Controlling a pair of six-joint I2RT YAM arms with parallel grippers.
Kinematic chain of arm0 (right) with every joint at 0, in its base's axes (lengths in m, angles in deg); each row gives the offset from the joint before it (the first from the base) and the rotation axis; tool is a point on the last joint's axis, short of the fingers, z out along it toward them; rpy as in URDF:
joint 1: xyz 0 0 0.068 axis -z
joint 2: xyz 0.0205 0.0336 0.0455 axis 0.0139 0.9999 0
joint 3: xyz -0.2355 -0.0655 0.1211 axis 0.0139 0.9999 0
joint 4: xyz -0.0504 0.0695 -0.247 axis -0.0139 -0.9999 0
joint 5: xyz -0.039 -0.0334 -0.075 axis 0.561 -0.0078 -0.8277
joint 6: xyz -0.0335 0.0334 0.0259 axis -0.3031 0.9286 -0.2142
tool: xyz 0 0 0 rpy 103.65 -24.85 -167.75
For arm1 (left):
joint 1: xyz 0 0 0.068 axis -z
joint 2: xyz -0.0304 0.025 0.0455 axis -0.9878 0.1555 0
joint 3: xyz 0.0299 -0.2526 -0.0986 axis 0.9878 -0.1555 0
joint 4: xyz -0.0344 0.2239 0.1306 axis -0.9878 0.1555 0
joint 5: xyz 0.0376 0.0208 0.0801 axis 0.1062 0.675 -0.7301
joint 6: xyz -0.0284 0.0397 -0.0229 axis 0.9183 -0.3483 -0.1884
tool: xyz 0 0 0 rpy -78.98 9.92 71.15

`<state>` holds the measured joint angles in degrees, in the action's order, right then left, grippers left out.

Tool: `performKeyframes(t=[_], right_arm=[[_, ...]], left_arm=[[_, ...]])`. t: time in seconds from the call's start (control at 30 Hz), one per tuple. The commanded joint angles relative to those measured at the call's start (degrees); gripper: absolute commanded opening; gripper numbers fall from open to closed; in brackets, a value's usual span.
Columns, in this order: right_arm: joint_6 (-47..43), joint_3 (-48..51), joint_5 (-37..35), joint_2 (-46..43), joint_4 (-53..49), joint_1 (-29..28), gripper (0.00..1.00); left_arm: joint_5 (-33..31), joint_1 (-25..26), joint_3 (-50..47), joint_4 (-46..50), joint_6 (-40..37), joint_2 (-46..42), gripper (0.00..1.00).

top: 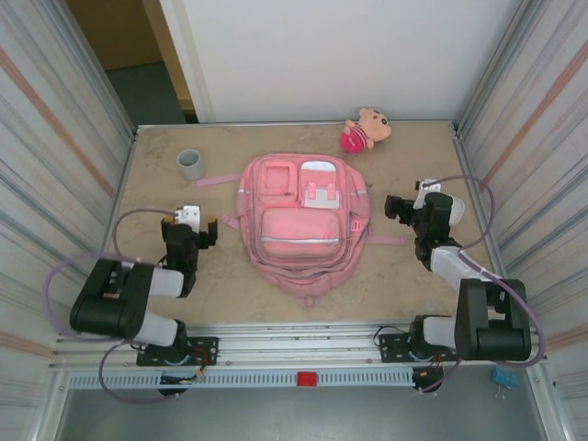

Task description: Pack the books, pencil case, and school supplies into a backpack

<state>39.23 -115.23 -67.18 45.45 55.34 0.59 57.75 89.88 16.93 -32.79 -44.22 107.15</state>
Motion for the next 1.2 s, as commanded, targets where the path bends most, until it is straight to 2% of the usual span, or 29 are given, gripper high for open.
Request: performKeyframes(t=[0.0,0.07,0.13,0.3,0.5,0.57,0.67,0.8,1.17], right_arm=[[-1.37,2.44,2.14,0.72,5.09,1.40,0.99],[-1.23,4.19,3.87,0.96,7.58,2.44,0.99],[-0.53,5.69,5.16,1.37,10.76,3.20,0.99],[-0.11,6.81,7.38,4.68,17.22,4.57,0.99],[-0.84,5.81,9.30,16.37,26.71,4.75,0.99],[-1.58,4.73,9.29,15.46,22.33,4.36,0.99],[-2.17,3.66,5.88,15.73,21.02,2.72,0.99],[-2.22,3.98,3.67,15.64,21.67,2.00,0.99],[-2.23,3.74,3.22,15.65,21.32,1.78,0.99]], left_arm=[[2.48,-1.58,-0.05,-11.62,-0.21,3.39,0.99],[3.61,-3.84,4.68,3.06,3.55,0.23,0.99],[5.86,-6.25,10.07,10.10,4.96,2.18,0.99],[5.87,-5.92,9.73,10.97,5.00,1.11,0.99],[5.85,-5.83,9.76,10.83,4.92,1.19,0.99],[5.77,-5.83,9.71,10.64,4.97,1.22,0.99],[5.81,-5.83,9.81,10.75,4.95,1.26,0.99],[5.78,-5.83,9.77,10.66,4.90,1.28,0.99],[5.77,-5.83,9.74,10.64,4.95,1.28,0.99]])
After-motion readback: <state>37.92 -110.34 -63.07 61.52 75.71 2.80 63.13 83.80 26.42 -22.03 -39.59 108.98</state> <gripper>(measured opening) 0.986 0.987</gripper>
